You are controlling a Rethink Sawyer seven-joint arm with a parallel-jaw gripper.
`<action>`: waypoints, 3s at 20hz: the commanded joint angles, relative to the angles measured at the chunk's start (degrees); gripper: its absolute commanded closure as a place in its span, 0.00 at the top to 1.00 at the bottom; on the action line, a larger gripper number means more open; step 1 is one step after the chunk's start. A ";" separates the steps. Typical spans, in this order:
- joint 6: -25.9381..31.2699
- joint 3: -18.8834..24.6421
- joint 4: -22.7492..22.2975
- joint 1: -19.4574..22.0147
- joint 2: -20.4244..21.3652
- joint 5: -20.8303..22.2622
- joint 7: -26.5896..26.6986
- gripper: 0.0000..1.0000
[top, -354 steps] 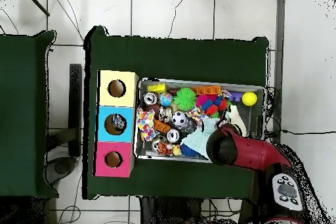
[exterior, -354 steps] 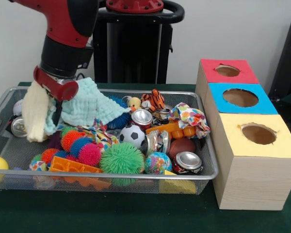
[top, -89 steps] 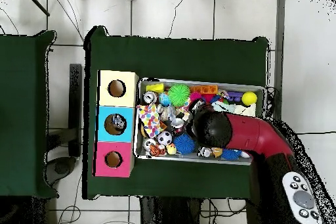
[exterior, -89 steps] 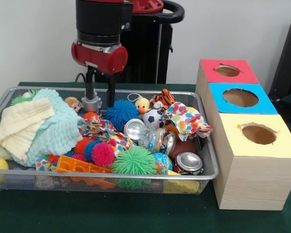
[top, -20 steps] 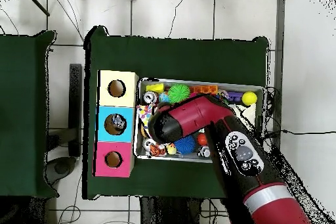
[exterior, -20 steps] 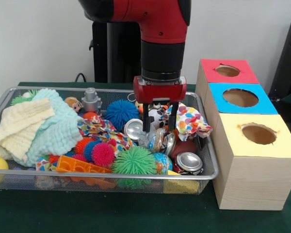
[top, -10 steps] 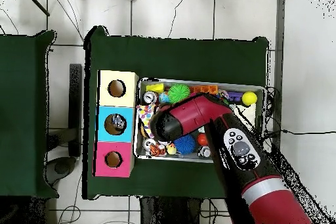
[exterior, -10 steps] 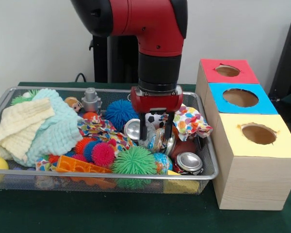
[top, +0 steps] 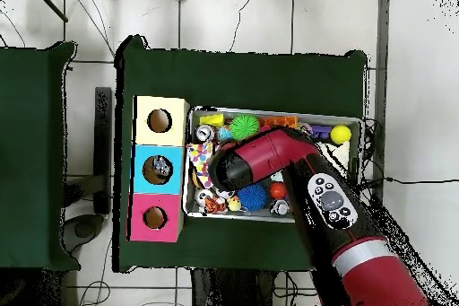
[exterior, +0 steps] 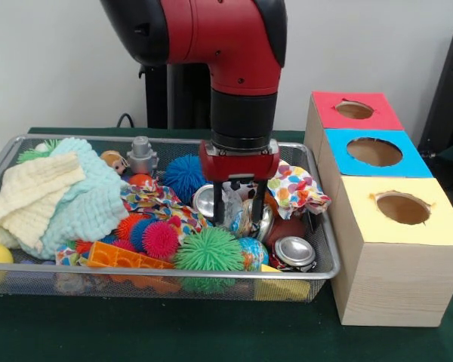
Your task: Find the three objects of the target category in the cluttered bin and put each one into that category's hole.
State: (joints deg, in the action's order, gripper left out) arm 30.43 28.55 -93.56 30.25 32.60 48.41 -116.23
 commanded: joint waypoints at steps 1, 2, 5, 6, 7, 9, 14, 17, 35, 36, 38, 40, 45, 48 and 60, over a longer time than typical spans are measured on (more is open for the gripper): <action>0.96 1.13 2.71 2.86 -3.01 0.87 8.79 1.00; 1.30 1.27 2.59 3.16 -3.15 0.54 8.95 1.00; 2.11 1.39 1.16 3.29 -1.92 -0.27 8.47 1.00; 2.58 1.68 0.56 3.40 -1.17 -0.74 8.62 1.00; 2.89 1.93 -0.24 3.64 -0.61 -1.17 8.70 1.00; 3.47 2.48 -1.86 4.16 0.73 -2.16 8.87 1.00; 4.38 3.41 -4.98 5.26 3.49 -4.29 9.18 1.00; 3.77 3.44 -6.08 5.71 3.68 -4.67 9.05 1.00; -2.67 -0.45 -5.97 2.17 -0.65 -0.87 3.00 1.00; -2.77 -0.60 -5.98 1.92 -0.68 -0.94 2.76 1.00; -2.99 -0.87 -5.74 1.72 -1.12 -0.83 2.66 1.00; -3.18 -0.85 -5.41 1.87 -1.64 -0.66 3.14 1.00; -3.24 -0.63 -5.77 2.34 -1.66 -0.68 3.81 1.00; -2.95 -0.81 -5.10 1.72 -1.86 -0.66 3.50 1.00; -6.92 -6.38 -3.32 -1.98 0.49 0.95 -2.73 1.00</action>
State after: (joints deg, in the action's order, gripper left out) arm 28.33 25.83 -97.85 29.53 33.18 44.90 -116.23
